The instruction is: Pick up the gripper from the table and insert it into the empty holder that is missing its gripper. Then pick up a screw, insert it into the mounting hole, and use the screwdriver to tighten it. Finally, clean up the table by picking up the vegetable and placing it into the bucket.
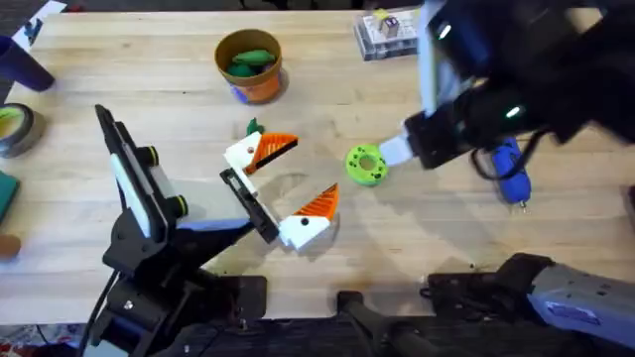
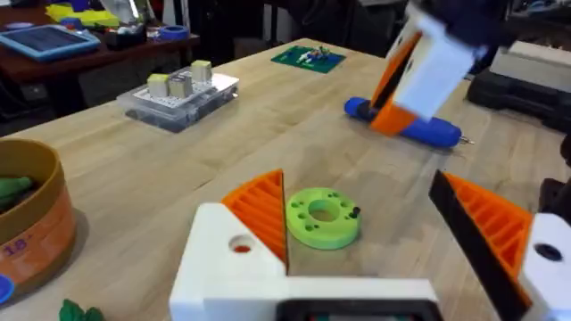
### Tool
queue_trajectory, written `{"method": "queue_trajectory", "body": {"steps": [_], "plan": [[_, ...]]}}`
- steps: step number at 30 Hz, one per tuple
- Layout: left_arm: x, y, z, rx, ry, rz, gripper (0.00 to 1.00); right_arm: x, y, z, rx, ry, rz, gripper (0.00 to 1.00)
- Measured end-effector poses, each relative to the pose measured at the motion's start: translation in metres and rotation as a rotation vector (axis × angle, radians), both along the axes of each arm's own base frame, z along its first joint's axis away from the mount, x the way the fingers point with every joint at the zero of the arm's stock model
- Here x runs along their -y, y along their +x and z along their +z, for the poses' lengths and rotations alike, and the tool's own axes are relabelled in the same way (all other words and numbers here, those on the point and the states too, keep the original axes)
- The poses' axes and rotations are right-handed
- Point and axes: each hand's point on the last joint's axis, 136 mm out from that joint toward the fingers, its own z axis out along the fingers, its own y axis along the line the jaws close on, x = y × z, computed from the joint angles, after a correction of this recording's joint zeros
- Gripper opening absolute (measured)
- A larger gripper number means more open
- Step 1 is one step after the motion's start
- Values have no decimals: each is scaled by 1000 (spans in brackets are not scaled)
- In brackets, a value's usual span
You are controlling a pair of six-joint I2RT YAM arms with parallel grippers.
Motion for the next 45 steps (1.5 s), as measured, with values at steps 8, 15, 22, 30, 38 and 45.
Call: {"method": "queue_trajectory", "body": {"steps": [8,15,22,30,38,45], "plan": [[0,0,0,0,0,0,989,-14,-7,-71,-65,-57,50,501],[0,0,0,0,0,0,989,-24,2,-87,-71,-64,55,501],[0,0,0,0,0,0,989,-23,0,-104,-118,-104,55,476],[0,0,0,0,0,0,989,-23,1,-105,-122,-105,50,249],[0,0,0,0,0,0,989,-25,4,-105,-109,-95,51,239],[0,0,0,0,0,0,989,-26,3,-105,-110,-90,51,184]]}}
